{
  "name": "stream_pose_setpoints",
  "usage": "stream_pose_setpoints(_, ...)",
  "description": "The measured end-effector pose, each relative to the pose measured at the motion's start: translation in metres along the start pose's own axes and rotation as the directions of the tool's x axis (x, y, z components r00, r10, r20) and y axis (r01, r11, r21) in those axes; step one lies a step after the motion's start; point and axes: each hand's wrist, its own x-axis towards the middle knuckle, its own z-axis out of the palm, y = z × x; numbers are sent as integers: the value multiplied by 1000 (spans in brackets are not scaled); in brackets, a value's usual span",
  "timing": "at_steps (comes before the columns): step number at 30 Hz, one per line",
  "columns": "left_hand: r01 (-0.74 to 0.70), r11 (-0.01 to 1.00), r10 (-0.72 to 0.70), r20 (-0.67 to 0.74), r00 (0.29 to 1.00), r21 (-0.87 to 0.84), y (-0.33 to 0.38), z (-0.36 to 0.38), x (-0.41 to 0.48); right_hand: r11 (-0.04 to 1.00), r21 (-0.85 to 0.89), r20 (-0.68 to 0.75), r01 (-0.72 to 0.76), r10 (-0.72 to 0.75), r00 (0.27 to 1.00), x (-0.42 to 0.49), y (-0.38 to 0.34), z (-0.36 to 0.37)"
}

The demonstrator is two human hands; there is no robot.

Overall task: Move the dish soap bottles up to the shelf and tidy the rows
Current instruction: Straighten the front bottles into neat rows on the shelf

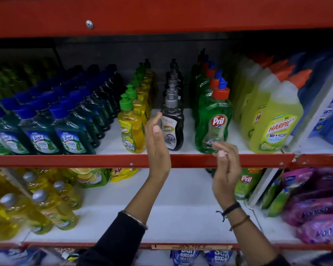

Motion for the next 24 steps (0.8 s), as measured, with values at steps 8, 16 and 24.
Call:
stream_pose_setpoints(8, 319, 948, -313, 214, 925, 6, 0, -14, 28, 974, 7, 339, -228, 212, 917, -6, -30, 62)
stream_pose_setpoints(16, 388, 922, -366, 318, 875, -6, 20, -28, 27, 932, -26, 385, -362, 343, 856, 6, -19, 68)
stream_pose_setpoints(24, 433, 901, -423, 279, 862, 28, 25, -35, 21, 856, 117, 415, -503, 418, 808, 17, -19, 66)
